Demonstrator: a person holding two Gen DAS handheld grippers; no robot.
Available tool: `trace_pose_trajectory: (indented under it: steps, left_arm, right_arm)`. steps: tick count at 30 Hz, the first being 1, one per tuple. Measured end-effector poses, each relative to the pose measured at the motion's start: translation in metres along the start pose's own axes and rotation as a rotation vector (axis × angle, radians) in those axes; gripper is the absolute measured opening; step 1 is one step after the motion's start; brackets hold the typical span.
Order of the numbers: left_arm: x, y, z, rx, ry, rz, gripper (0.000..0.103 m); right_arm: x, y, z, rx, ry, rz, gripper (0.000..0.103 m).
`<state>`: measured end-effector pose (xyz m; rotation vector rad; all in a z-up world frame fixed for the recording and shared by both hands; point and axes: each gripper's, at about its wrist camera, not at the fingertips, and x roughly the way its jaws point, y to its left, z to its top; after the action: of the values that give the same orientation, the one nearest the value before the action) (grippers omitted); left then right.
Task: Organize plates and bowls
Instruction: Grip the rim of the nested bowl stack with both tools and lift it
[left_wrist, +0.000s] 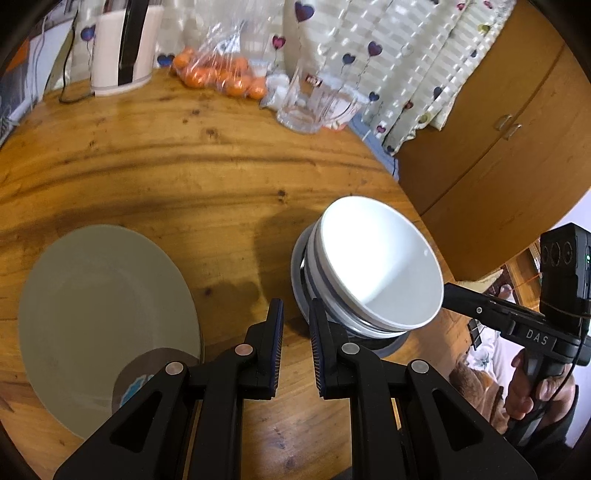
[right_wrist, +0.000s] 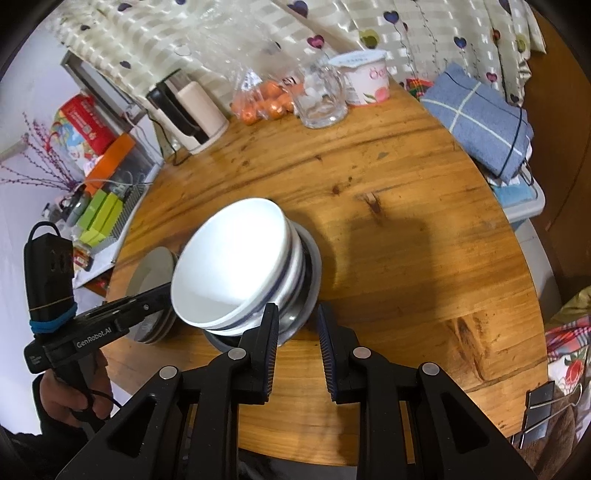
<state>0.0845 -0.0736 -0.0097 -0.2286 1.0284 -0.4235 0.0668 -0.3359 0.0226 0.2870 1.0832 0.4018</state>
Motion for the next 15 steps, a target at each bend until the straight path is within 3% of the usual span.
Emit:
trace_pose_trajectory:
  steps: [15]
  left_arm:
    - [-0.0109,-0.0004,-0.0086,0.031,-0.057,0.029,0.015]
  right_arm:
    - [-0.0097,0.0093,-0.0026,-0.045,-0.072,0.008,0.032]
